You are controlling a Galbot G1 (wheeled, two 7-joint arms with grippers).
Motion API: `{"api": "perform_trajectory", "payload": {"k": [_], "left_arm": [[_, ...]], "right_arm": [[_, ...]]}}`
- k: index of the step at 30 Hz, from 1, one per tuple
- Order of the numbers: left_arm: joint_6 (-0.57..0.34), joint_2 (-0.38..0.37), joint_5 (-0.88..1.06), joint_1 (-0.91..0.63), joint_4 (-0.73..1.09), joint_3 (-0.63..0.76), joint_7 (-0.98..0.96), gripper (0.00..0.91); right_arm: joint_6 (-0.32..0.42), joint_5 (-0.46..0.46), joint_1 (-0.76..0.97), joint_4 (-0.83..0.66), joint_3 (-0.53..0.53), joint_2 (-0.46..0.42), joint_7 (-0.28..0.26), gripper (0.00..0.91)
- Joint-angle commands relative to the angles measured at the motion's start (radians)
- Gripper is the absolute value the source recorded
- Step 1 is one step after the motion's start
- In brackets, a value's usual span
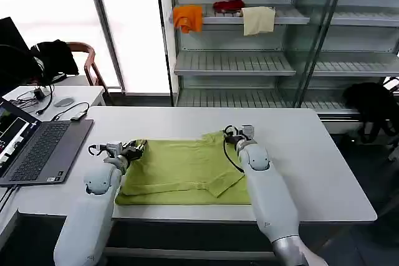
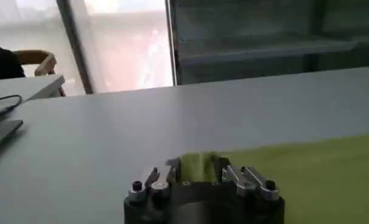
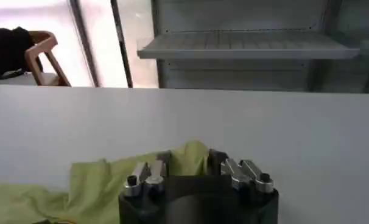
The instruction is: Fold and organize the clothes.
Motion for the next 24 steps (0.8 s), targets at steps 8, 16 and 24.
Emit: {"api": "perform_trajectory", "payload": {"k": [8, 16, 24], "left_arm": [[0.002, -0.007, -0.031, 0.013, -0.043, -0.013, -0.019, 0.0], [0.002, 0.011, -0.096, 0.065, -0.197, -0.032, -0.032, 0.0], [0.001, 0.024, -0.121, 0.188, -0.324, -0.062, -0.009, 0.0]], "right_arm": [[-0.005, 0.011, -0.039, 0.133, 0.004, 0.005, 0.005, 0.0], [-0.007, 0.089, -0.104, 0.319, -0.014, -0.018, 0.025, 0.0], [-0.01, 0.095, -0.226, 0.496, -0.026, -0.056, 0.034, 0.0]]}}
